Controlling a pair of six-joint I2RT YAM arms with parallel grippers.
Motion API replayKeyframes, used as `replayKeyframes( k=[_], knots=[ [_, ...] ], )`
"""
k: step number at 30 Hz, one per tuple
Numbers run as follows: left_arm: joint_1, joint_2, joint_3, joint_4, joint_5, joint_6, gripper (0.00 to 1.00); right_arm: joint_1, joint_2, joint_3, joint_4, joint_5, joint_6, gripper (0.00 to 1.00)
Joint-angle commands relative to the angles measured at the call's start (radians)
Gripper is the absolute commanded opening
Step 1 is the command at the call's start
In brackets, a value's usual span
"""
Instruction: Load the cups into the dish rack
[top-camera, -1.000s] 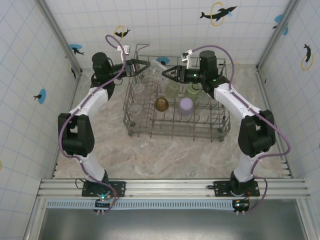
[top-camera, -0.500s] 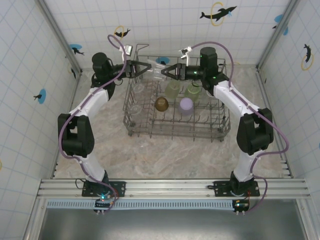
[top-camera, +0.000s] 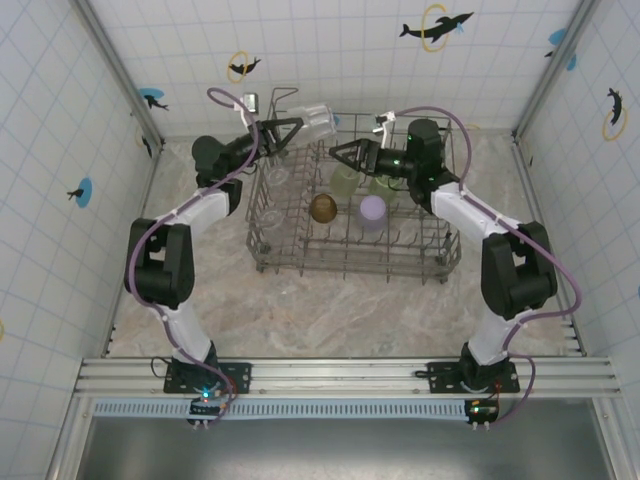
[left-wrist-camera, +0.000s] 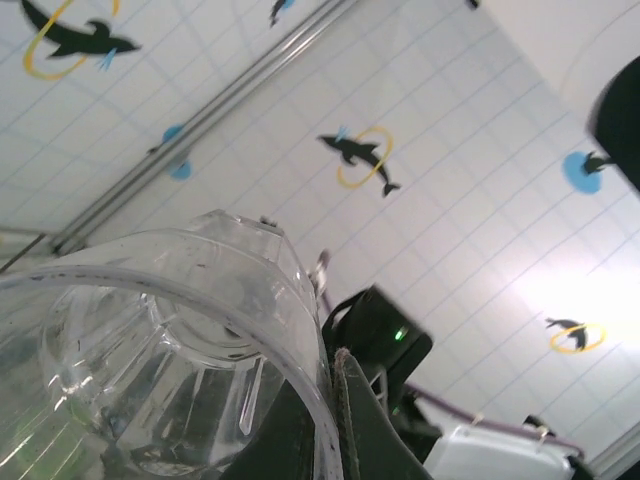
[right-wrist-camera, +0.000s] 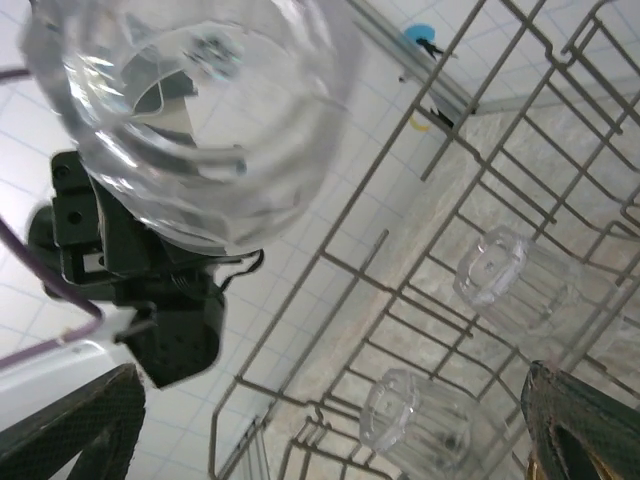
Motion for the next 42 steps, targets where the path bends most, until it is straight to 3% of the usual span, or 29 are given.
replayKeyframes(
  k=[1,4,10,20,32,42],
  knots=[
    [0.003,0.079,0.039,0.406,-0.106,-0.267,0.00,0.003,-0.035,-0.027,0.258,0.034,0.127,1.00],
    [-0.003,0.091,0.030,0.409,-0.110,-0.263,0.00,0.013,-0.006,-0.026,0.353,0.079,0.203,1.00],
    [-0.006,0.012,-0.048,0.267,-0.117,-0.103,0.00,0.041,0.046,0.009,0.471,0.176,0.260,1.00],
    [-0.008,0.045,-0.044,0.349,-0.132,-0.180,0.00,0.085,0.162,0.121,0.490,0.276,0.288,1.00],
    [-0.011,0.040,-0.055,0.330,-0.135,-0.165,0.00,0.096,0.253,0.192,0.677,0.331,0.375,0.99],
    [-0.013,0.046,-0.046,0.305,-0.135,-0.152,0.00,0.116,0.286,0.260,0.623,0.310,0.363,0.73]
  ],
)
